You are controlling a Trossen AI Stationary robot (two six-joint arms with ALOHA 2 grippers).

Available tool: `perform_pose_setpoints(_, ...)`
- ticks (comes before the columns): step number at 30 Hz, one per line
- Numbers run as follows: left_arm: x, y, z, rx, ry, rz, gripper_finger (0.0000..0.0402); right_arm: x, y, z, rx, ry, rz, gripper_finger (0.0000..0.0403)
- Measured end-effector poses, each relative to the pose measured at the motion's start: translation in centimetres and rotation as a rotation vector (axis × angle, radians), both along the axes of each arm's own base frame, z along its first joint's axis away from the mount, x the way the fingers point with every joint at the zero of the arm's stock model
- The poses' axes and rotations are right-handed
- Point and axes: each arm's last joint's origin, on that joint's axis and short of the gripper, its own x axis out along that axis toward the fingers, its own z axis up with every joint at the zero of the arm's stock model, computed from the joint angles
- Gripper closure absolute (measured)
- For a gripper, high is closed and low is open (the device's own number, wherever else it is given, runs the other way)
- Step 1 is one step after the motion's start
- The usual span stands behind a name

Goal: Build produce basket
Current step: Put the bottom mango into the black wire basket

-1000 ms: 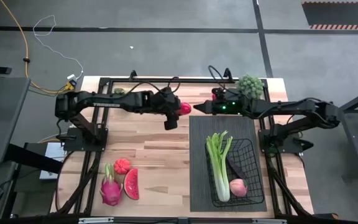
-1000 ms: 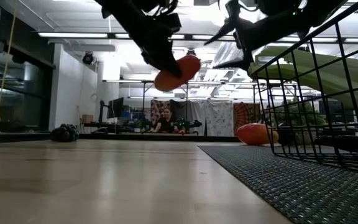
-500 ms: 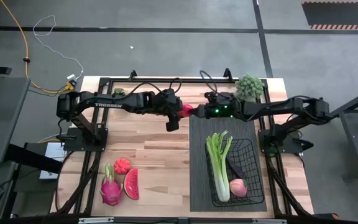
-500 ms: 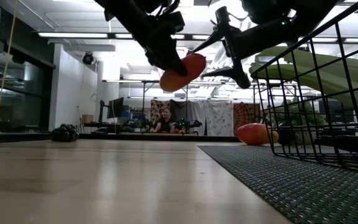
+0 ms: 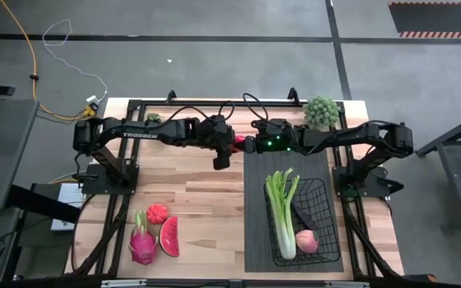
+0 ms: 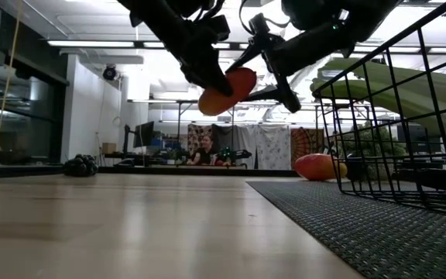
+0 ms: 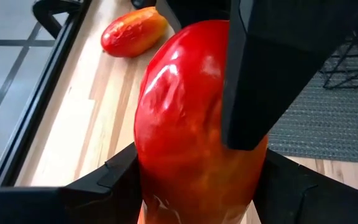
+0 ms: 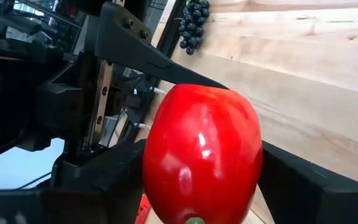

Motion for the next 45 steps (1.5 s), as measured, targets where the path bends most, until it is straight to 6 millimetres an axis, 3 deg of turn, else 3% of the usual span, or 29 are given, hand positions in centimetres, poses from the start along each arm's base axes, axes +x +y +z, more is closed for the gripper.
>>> perform_pose_setpoints(4,0.0,-0.2,0.0,-0.013,-0.003,-0.017,0.0170,0.0,0.0,0.0,0.008,-0.001,-0.009,0.0169)
perform_pose_setpoints(8,0.0,-0.2,0.0,-0.036,-0.009,-0.005,0.0132,0.0,0.0,0.0,0.004,-0.002,-0.007,0.0204)
perform_pose_setpoints(16,-1.0,-0.6,1.6,-0.070,-0.039,-0.023,0.0068,-1.1,-0.4,1.6,-0.059,-0.012,0.059,0.0201)
perform_pose_setpoints(23,-5.6,-1.1,6.4,-0.112,-0.109,0.010,0.0065,-6.8,-0.9,4.9,-0.234,0.141,0.089,0.0202)
perform_pose_setpoints(26,-8.0,-1.3,9.6,-0.186,-0.284,0.037,0.0065,-9.8,-0.3,6.4,-0.309,0.188,0.098,0.0201)
perform_pose_setpoints(30,-10.6,-2.4,14.0,-0.195,-0.563,-0.046,0.0065,-12.9,0.6,8.7,-0.431,0.127,0.092,0.0199)
perform_pose_setpoints(34,-12.3,-3.8,16.5,-0.137,-0.831,-0.135,0.0064,-15.0,1.2,10.6,-0.522,0.020,0.090,0.0198)
perform_pose_setpoints(37,-13.2,-4.4,15.6,-0.131,-0.996,-0.147,0.0064,-15.8,1.5,11.1,-0.572,-0.006,0.099,0.0198)
perform_pose_setpoints(42,-14.4,-4.3,11.1,-0.203,-1.104,0.019,0.0064,-16.0,1.6,11.3,-0.597,-0.026,0.136,0.0198)
perform_pose_setpoints(45,-15.1,-4.3,9.9,-0.219,-1.165,0.092,0.0064,-15.9,1.7,11.3,-0.610,-0.041,0.156,0.0197)
